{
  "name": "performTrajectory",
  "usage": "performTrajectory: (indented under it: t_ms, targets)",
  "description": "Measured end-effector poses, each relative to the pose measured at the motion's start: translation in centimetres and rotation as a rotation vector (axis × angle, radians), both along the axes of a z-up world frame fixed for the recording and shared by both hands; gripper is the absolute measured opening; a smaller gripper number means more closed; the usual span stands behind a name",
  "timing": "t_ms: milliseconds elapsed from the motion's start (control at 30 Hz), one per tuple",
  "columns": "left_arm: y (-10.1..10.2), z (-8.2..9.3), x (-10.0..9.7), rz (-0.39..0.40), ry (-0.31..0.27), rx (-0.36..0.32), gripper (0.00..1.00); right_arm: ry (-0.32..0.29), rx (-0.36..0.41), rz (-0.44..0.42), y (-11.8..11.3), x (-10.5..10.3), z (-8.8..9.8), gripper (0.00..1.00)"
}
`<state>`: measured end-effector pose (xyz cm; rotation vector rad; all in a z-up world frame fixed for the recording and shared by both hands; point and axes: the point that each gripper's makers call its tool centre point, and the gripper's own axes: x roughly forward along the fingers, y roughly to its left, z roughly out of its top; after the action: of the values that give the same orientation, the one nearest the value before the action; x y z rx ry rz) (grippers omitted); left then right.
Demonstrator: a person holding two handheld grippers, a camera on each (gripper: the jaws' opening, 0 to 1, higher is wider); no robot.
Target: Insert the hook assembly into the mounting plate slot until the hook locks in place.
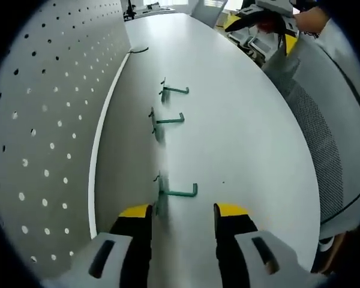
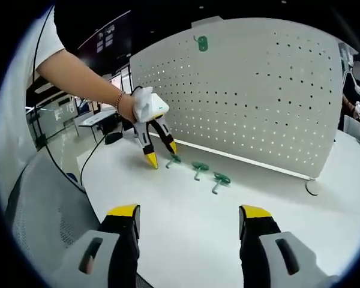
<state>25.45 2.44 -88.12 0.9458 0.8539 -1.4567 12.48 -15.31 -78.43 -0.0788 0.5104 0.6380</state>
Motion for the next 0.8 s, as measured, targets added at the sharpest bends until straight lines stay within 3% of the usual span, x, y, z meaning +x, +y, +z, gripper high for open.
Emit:
performTrajectory:
  t_ms: [800]
  targets:
    - [-0.4,0.1,1.2,0.09,-0.017,-0.007,0.2,0.002,0.011,-0.014,-0.2,0.1,0.1,0.63]
